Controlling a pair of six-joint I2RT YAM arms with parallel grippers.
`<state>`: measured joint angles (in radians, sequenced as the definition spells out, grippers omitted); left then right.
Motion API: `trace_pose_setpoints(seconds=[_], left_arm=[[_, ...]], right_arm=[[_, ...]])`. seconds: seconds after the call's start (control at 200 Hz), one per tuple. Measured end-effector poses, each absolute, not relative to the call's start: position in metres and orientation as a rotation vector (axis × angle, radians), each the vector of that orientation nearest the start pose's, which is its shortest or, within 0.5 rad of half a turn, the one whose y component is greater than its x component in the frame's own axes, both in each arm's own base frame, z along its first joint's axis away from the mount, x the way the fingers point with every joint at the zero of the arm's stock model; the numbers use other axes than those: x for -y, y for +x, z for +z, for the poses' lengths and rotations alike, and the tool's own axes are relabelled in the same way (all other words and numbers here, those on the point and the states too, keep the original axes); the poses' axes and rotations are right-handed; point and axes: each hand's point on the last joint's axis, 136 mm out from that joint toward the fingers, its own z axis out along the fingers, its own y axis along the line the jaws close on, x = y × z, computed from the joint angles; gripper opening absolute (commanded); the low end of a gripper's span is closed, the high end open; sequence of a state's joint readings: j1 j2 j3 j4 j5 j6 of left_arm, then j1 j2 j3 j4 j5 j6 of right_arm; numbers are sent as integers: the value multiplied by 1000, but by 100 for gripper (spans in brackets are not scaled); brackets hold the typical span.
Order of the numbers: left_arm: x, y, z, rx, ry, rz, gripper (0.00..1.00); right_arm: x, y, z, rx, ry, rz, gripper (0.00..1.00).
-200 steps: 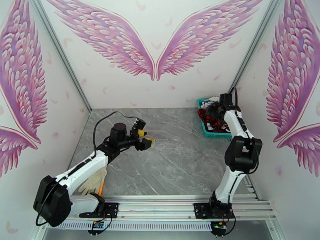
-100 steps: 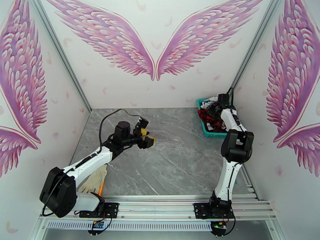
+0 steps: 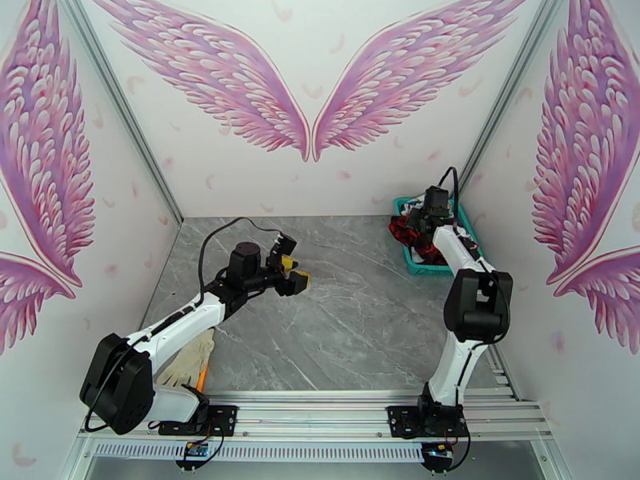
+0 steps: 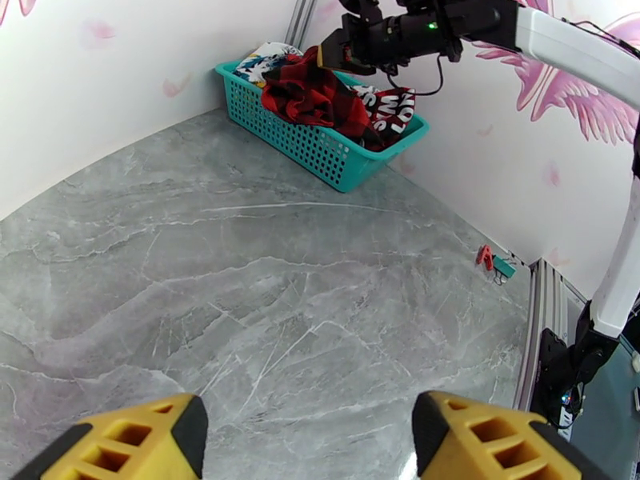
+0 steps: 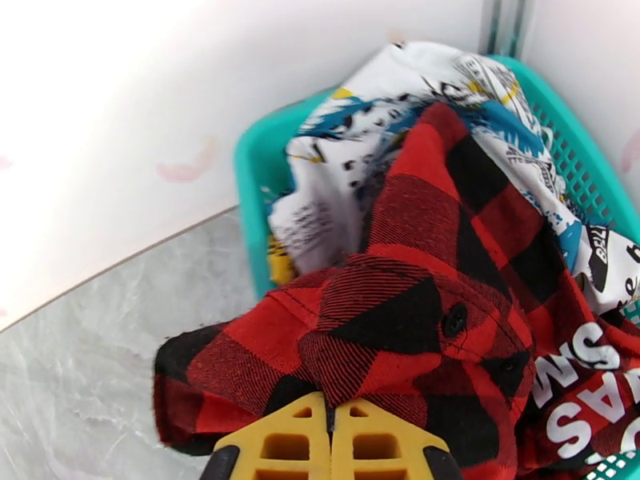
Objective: Fold and stack the mixed laundry pile
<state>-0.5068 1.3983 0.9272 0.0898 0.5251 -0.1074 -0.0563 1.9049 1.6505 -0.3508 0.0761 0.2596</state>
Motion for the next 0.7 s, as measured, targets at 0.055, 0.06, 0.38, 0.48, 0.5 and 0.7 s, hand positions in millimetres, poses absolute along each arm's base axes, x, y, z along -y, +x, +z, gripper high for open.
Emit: trace_pose_setpoints(seconds=[0.055, 0.06, 0.38, 0.48, 0.5, 0.7], left_arm=[[282, 332, 232, -1868, 731, -911, 73], [282, 332, 231, -1868, 731, -911, 73], [274, 327, 231, -1871, 669, -906, 73], [271, 324, 240, -1849, 654, -907, 73], [271, 323, 241, -1845, 651, -905, 73], [261, 313, 268, -1781, 629, -884, 73]], right_arm=[[20, 554, 241, -2098, 318, 42, 0], [19, 554, 242, -2096, 316, 43, 0], [-121, 513, 408, -1765, -42, 145, 0], [-160, 490, 474, -1637, -124, 221, 0], [-167, 484, 487, -1614, -140, 237, 0], [-212, 420, 604, -1378, -254, 407, 0]])
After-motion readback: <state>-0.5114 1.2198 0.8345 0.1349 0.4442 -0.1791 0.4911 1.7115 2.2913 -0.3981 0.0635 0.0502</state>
